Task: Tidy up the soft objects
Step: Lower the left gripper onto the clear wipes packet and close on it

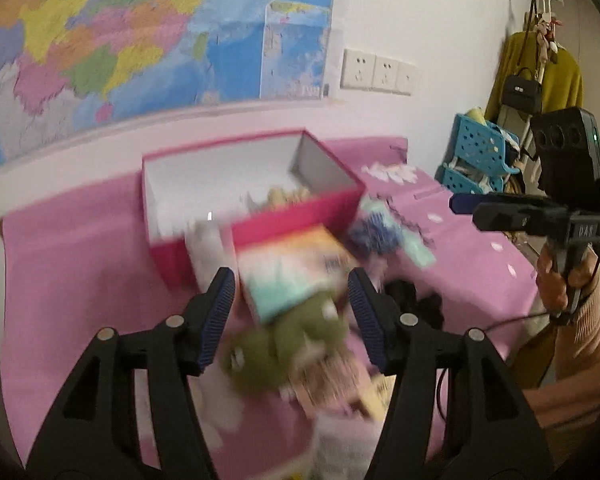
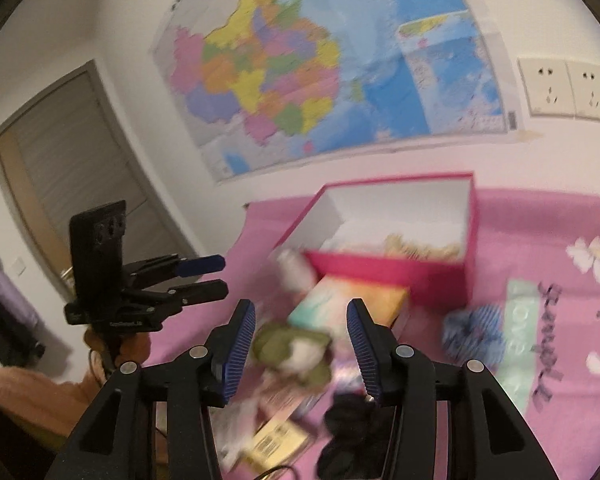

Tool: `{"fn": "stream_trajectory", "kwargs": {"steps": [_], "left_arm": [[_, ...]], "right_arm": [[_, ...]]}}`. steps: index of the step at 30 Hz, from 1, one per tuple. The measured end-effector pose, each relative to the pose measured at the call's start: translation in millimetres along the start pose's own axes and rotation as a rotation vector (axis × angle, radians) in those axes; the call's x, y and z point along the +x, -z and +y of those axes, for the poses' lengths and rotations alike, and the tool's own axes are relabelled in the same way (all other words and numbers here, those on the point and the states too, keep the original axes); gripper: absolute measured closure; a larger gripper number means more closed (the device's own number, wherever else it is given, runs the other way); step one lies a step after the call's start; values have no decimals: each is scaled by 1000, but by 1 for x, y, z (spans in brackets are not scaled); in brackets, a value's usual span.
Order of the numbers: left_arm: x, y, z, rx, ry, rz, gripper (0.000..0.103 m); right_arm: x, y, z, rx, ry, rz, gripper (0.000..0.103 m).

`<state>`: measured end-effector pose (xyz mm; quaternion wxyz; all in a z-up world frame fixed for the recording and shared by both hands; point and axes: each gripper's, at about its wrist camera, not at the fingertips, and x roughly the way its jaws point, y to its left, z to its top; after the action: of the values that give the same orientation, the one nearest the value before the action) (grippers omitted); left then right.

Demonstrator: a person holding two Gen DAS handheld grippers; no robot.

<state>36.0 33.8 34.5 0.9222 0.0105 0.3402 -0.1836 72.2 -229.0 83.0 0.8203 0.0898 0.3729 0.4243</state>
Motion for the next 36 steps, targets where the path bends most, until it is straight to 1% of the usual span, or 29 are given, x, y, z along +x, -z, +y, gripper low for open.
{"fn": "stream_trajectory", "kwargs": {"steps": [4,6,10,11,12,14,17,20,22,27,29,32,34,36], "left_arm": [[-5,42,-4,-36,26,61,43],[-5,63,-4,-66,41,102,43],[-7,96,-4,-106,84,160,43],[-8,101,-5,-104,82,166,43],[-10,107,-7,-102,81,170,43],[-14,119,-10,-114,109,187,43],[-19,134,-14,-132,131,205,43],[-19,146,-16,-149,141,231,43],[-18,153,-17,-159,143,252,43],[-12,164,-21,-182,192,301,43],[-12,164,-21,-176,196,299,43],[-11,163,-20,-196,226,303,43],[-8,161,-20,-203,232,305,43],[-6,160,-19,-212,232,307,43]], "right_arm": [[3,31,14,6,1,65,54],[6,45,19,20,-17,99,54],[18,65,33,9,-46,157,54],[21,70,36,9,-57,171,54],[28,75,40,8,-71,194,54],[41,82,45,0,-91,230,54],[67,91,50,-2,-117,287,54],[92,95,53,-11,-117,332,54],[103,97,55,-30,-91,349,54],[125,96,61,-77,-36,391,54],[134,95,63,-87,-21,407,54],[147,99,67,-98,-15,452,54],[155,100,69,-113,-6,469,49],[162,100,70,-112,-4,483,47]]}}
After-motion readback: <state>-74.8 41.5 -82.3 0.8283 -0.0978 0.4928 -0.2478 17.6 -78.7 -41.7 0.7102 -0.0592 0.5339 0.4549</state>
